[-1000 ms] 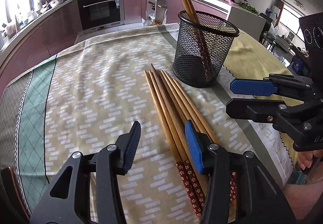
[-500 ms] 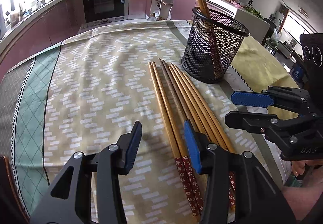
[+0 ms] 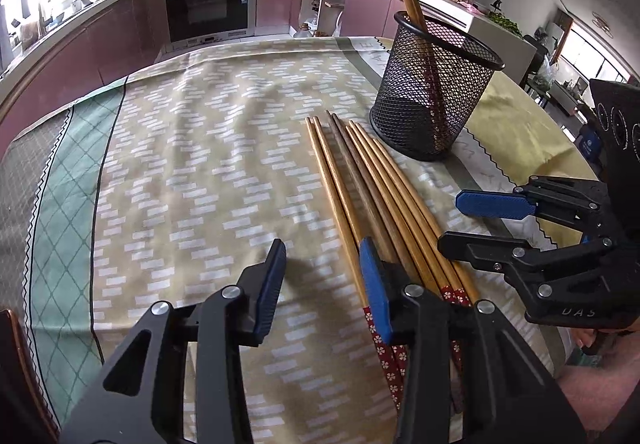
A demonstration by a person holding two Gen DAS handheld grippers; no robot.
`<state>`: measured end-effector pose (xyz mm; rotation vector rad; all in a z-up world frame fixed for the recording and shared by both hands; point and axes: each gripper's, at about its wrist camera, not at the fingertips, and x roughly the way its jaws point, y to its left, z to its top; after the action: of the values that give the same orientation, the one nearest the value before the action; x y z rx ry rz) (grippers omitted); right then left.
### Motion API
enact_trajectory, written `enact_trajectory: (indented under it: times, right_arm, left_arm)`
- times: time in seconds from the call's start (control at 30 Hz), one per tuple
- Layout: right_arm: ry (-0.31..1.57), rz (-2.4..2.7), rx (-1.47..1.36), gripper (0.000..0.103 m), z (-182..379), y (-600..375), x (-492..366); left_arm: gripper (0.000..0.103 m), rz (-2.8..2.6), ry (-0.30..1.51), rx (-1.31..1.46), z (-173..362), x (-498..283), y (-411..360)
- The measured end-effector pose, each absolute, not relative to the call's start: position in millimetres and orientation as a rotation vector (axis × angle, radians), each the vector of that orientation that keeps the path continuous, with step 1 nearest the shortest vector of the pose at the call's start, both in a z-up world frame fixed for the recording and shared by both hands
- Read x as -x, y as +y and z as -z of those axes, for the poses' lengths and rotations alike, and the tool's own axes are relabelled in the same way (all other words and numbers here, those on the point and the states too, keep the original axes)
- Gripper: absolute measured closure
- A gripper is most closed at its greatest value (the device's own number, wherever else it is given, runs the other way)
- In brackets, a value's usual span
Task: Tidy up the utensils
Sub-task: 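Move both open tools back down to the chopstick pile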
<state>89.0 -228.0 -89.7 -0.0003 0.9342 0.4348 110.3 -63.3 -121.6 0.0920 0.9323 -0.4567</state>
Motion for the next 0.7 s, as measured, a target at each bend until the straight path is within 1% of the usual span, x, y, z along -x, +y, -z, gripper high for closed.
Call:
enact_trajectory:
  times: [0.27, 0.4, 0.7]
  right_arm:
    - [0.937, -0.409, 0.036, 0.062, 88.4, -228.0, -88.1]
    - [0.946, -0.396, 0.057, 0.068, 89.6, -227.3, -89.7]
    - [0.947, -0.385, 0.081, 0.070, 90.1, -223.6, -93.2]
  left_arm:
    - [0.066, 0.454, 0.930, -0.125, 122.0, -110.7, -67.0]
    - [0.066, 0.453, 0.931, -0.140, 121.8, -110.7, -68.7]
    - [0.064, 0.438, 0.934, -0.154, 124.4, -110.3, -69.1]
